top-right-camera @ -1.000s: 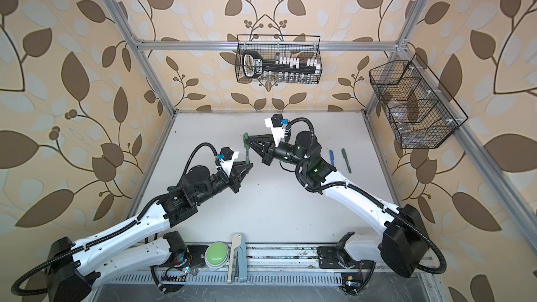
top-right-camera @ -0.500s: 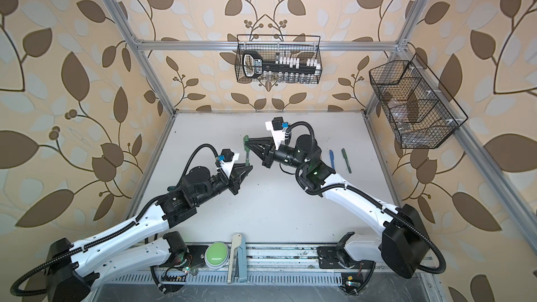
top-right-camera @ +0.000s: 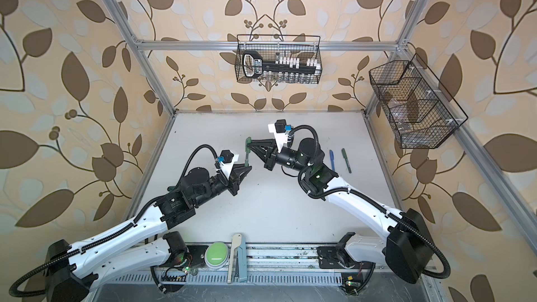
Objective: Insert the pens into the pen caps
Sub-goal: 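Align the cap opening over the nib held by the left gripper, then push the green cap down onto the pen with the right gripper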
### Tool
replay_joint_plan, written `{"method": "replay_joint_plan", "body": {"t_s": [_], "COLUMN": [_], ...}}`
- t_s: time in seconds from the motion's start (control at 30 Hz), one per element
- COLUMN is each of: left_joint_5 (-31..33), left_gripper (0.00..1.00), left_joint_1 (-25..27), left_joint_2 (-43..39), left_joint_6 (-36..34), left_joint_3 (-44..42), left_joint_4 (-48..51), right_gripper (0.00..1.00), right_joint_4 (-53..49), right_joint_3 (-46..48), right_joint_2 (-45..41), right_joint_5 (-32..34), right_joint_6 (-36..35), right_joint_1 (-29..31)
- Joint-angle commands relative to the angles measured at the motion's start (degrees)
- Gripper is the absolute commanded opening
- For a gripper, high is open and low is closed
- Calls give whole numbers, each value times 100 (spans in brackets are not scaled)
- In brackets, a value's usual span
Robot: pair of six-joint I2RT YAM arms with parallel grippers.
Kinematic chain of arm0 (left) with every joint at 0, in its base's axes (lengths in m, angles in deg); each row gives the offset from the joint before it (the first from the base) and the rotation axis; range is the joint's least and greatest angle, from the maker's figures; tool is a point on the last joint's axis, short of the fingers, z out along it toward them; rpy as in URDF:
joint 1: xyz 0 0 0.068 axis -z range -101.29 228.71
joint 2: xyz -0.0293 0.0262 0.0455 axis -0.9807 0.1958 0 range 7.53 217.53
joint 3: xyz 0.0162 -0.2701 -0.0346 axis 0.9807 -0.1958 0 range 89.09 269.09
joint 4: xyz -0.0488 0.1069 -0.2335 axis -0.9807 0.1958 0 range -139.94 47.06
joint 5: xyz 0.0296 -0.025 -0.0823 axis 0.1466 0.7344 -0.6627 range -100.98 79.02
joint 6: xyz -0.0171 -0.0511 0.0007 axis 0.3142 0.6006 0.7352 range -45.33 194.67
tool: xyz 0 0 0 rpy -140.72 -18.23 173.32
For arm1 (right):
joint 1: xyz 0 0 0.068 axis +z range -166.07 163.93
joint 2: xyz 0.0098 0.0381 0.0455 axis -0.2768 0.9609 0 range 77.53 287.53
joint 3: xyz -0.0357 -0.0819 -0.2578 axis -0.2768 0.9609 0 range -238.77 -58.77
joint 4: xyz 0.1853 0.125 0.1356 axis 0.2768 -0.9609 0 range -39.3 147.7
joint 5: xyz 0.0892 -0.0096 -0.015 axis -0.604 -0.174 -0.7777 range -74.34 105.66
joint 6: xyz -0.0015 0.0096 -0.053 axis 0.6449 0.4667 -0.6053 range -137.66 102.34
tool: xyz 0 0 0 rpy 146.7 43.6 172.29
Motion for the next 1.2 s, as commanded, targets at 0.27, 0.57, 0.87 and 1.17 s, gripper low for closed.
{"method": "replay_joint_plan", "body": {"t_s": [0.27, 0.57, 0.87, 1.17], "left_joint_5": [-34, -44, 100, -9], "left_gripper": [0, 0, 0, 0], "left_joint_1": [-5, -5, -5, -5], "left_joint_2": [-40, 61, -79, 14], "left_joint_6": [-148, -223, -270, -317], "left_joint_3": [366, 490, 525, 674], "left_joint_4": [-217, -74, -6, 73], "right_gripper": [10, 10, 11, 13], "right_joint_4": [160, 594, 821, 1009], "right_joint_3": [218, 402, 526, 675], "right_joint_2": [66, 9, -2, -209], "right_joint_5": [24, 112, 242, 404], "right_joint_6": [-27, 159, 230, 184], "right_joint_1": [96, 118, 137, 158]}}
